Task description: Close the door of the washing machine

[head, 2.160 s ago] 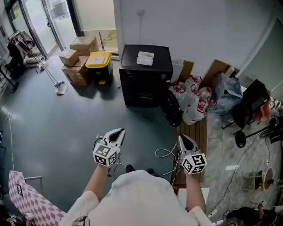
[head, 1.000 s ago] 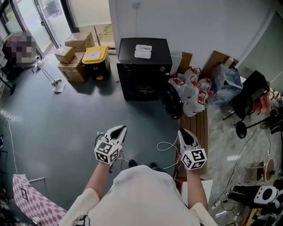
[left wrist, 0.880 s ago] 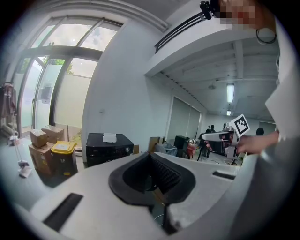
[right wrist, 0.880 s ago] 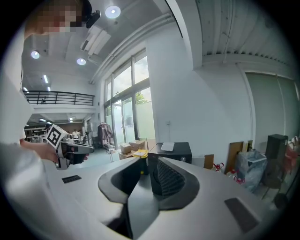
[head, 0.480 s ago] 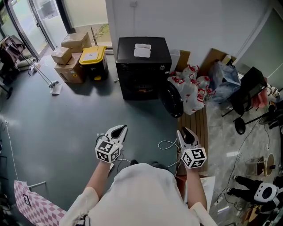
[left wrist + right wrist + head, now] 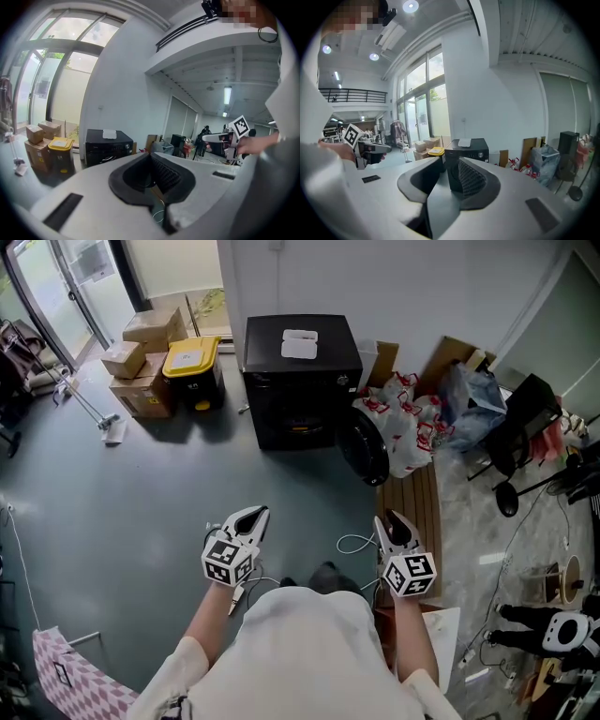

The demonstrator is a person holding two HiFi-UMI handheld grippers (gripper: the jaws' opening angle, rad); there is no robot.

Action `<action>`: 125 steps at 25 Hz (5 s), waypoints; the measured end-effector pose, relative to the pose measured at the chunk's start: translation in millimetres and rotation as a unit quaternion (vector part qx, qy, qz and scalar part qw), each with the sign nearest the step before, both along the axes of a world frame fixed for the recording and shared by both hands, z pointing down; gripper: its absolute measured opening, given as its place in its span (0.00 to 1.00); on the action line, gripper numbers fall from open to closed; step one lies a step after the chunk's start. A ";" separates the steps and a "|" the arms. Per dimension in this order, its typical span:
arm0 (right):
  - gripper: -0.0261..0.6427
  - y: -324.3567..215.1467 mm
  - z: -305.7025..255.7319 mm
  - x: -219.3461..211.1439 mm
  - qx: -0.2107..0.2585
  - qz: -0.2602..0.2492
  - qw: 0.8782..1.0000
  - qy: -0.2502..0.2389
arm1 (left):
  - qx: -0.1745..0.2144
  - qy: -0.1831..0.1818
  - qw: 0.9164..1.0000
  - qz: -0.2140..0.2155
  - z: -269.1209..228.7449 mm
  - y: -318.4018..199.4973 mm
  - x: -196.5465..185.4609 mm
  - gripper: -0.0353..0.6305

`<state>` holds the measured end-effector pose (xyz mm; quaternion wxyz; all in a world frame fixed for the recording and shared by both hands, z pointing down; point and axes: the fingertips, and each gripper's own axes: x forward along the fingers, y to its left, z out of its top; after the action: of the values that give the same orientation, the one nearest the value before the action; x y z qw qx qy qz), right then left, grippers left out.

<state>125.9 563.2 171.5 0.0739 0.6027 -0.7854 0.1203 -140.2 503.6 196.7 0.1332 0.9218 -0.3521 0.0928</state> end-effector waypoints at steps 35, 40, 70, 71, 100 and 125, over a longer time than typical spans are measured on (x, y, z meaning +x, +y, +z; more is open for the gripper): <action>0.25 -261.3 94.4 91.8 -0.083 -0.038 0.995 -0.042 | -0.054 -0.043 0.998 0.005 52.6 -237.1 121.0 0.07; 0.25 -279.6 124.2 107.0 -0.114 -0.031 0.992 -0.048 | -0.071 -0.055 0.996 0.020 66.5 -263.5 146.5 0.07; 0.25 -339.5 264.7 129.6 -0.211 0.232 0.949 -0.039 | -0.092 -0.127 0.937 0.311 224.6 -446.1 195.3 0.07; 0.25 -340.1 272.1 133.2 -0.215 0.237 0.947 -0.038 | -0.093 -0.127 0.934 0.322 232.1 -447.3 200.0 0.07; 0.27 -329.5 548.6 292.9 -0.338 0.264 0.904 0.003 | -0.160 -0.147 0.912 0.348 473.9 -433.8 298.2 0.07; 0.24 -329.9 615.3 333.6 -0.349 0.201 0.912 0.073 | -0.186 -0.164 0.916 0.316 560.6 -389.2 334.4 0.07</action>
<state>459.6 233.3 786.7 0.3106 0.6908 -0.5482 0.3547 194.2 114.4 757.3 0.2065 0.9152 -0.0356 0.3443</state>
